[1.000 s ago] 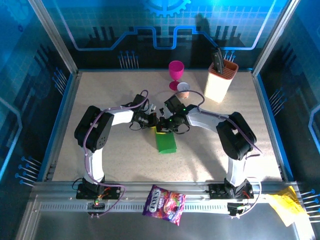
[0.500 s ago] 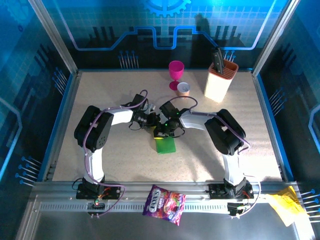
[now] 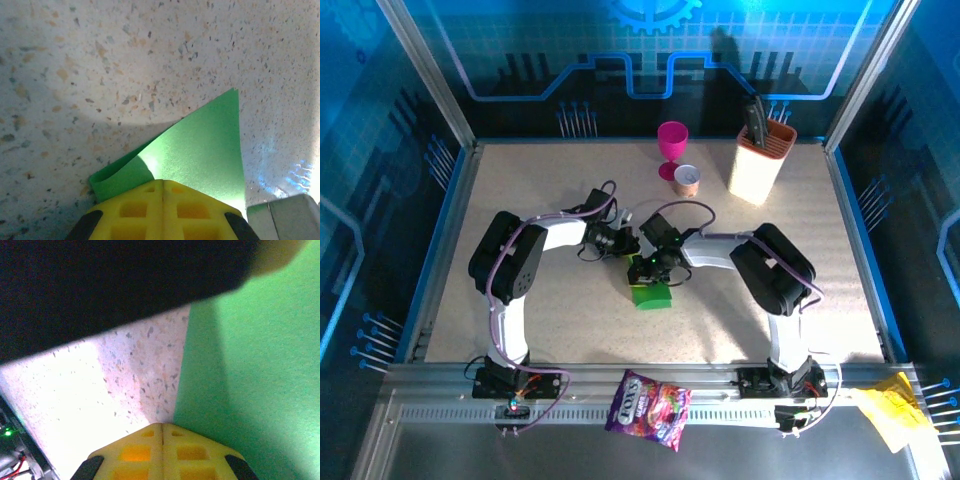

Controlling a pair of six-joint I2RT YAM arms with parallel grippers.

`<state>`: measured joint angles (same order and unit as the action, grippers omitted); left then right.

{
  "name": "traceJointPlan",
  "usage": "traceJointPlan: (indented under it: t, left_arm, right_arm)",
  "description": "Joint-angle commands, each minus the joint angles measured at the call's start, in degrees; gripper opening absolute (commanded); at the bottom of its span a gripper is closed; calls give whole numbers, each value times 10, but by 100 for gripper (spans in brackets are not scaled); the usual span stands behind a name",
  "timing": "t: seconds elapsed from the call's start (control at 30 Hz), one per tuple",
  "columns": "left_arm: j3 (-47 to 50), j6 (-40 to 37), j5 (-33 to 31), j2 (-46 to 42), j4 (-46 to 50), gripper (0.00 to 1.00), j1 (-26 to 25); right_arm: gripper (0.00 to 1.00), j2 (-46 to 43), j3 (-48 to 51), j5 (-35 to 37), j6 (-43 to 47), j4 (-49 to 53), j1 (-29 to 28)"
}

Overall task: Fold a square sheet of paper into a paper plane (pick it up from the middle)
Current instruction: Fold the square sheet of paper in half at the center of the table.

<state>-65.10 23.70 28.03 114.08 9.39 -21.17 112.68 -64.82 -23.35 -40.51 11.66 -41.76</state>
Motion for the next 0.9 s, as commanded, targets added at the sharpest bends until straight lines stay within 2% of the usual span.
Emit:
traceJointPlan:
  t: [0.0,0.5,0.87]
  left_arm:
    - [7,-18,-26,30,41,0,0]
    - [13,-22,-25,32,41,0,1]
    - [14,-24,-23,33,38,0,0]
  right_arm:
    - [0,-14,32,-5,13,64,-32]
    - [0,-56,120,9,-11,41,-83]
    - [0,-120,184,19,-20,47,-101]
